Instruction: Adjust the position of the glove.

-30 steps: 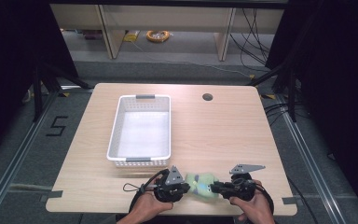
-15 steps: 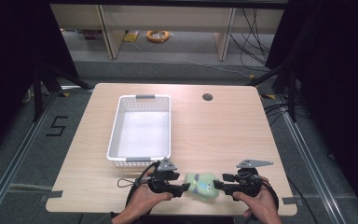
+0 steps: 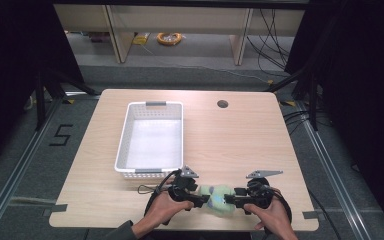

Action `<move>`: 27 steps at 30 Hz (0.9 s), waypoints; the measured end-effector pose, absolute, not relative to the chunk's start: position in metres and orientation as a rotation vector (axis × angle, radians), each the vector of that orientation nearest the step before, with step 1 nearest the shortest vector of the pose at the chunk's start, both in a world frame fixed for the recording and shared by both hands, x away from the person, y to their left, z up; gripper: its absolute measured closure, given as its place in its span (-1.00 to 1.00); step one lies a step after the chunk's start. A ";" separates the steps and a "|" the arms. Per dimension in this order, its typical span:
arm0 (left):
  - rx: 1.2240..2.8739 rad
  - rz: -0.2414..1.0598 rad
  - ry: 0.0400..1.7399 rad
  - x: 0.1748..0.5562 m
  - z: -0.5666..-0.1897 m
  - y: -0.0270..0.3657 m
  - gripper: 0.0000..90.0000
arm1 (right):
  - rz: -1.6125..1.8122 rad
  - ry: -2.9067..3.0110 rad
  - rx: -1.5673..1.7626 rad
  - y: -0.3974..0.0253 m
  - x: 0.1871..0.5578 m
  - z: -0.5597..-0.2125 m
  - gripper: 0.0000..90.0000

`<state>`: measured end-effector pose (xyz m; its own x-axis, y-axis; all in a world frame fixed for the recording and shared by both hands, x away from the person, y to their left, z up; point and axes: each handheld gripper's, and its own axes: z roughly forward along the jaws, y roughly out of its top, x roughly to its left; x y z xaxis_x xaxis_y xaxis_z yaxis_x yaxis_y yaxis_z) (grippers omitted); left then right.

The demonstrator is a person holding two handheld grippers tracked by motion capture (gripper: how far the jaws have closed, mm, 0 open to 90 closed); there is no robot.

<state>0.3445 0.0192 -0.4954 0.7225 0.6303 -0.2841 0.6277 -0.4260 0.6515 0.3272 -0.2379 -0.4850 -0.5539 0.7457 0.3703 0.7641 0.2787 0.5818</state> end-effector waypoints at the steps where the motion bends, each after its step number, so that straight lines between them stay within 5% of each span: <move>1: 2.153 0.006 0.943 0.345 -0.496 0.019 -0.13 | -1.166 -2.485 -1.460 -0.238 0.328 -0.487 -0.02; 17: 2.122 -0.028 0.935 0.342 -0.504 0.016 0.15 | -1.161 -2.386 -1.488 -0.237 0.334 -0.504 0.03; 27: 2.106 -0.053 0.924 0.342 -0.507 0.018 0.35 | -1.195 -2.410 -1.423 -0.233 0.333 -0.504 0.34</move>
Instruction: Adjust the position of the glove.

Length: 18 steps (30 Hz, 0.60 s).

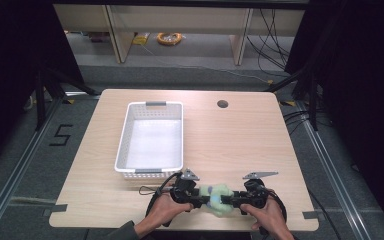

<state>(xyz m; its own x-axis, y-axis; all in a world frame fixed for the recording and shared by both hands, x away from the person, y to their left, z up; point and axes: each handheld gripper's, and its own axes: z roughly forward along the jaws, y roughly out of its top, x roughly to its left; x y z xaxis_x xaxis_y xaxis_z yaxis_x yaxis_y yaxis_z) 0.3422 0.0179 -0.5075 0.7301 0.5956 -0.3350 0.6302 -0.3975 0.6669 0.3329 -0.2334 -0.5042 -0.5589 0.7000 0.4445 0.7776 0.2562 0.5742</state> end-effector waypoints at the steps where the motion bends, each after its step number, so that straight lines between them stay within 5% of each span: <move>1: 2.101 -0.042 0.921 0.341 -0.508 0.018 0.38 | -1.194 -2.425 -1.434 -0.233 0.332 -0.503 0.38; 7: 2.091 -0.010 0.897 0.337 -0.507 0.016 0.57 | -1.230 -2.452 -1.382 -0.234 0.330 -0.502 0.50; 18: 2.094 0.005 0.857 0.336 -0.504 0.014 0.63 | -1.261 -2.462 -1.357 -0.236 0.329 -0.500 0.53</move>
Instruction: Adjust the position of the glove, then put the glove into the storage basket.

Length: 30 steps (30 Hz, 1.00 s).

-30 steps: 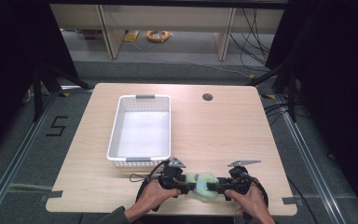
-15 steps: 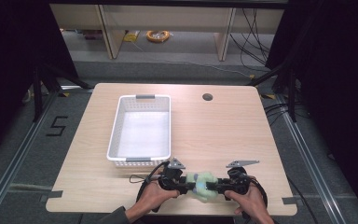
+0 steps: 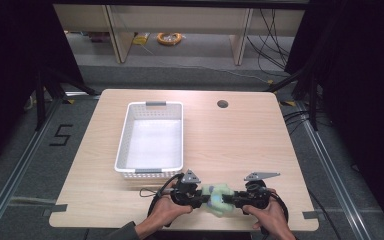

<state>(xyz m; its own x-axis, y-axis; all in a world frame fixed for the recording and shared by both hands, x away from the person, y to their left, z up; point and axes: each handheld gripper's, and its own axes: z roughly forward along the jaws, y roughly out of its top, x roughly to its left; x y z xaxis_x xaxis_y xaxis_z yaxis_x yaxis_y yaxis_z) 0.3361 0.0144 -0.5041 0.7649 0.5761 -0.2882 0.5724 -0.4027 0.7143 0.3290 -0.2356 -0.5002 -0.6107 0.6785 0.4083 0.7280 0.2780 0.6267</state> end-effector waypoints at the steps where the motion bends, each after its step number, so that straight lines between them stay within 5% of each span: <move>1: 2.092 0.004 0.860 0.336 -0.504 0.014 0.63 | -1.257 -2.464 -1.360 -0.235 0.328 -0.500 0.53; 30: 2.059 0.018 0.850 0.334 -0.491 0.023 0.63 | -1.321 -2.442 -1.315 -0.229 0.325 -0.484 0.72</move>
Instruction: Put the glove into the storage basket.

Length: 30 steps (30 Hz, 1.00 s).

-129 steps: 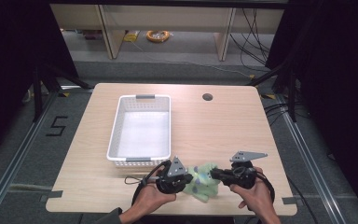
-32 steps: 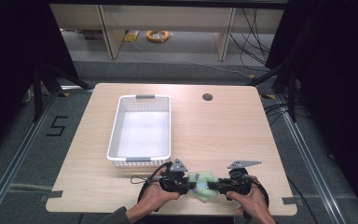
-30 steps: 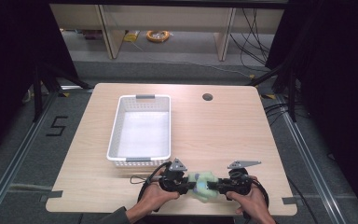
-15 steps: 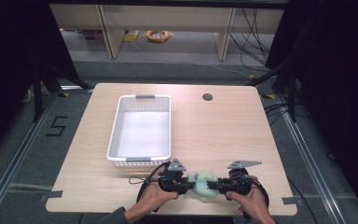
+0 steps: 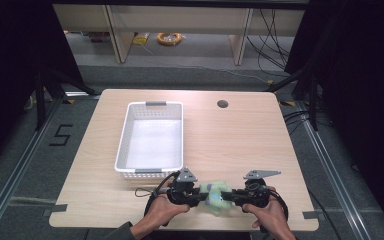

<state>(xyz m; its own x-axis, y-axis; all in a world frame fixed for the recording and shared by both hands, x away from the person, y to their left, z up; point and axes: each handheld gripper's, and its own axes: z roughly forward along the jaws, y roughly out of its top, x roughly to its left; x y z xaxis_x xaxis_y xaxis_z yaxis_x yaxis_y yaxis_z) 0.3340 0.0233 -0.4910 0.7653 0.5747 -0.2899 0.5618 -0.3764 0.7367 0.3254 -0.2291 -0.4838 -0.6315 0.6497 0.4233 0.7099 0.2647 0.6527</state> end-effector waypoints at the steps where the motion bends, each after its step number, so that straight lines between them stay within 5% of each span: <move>1: 2.056 0.028 0.844 0.334 -0.490 0.023 0.63 | -1.327 -2.434 -1.311 -0.229 0.325 -0.483 0.73; 30: 1.992 0.109 0.823 0.343 -0.426 0.049 0.63 | -1.436 -2.457 -1.217 -0.218 0.350 -0.426 0.74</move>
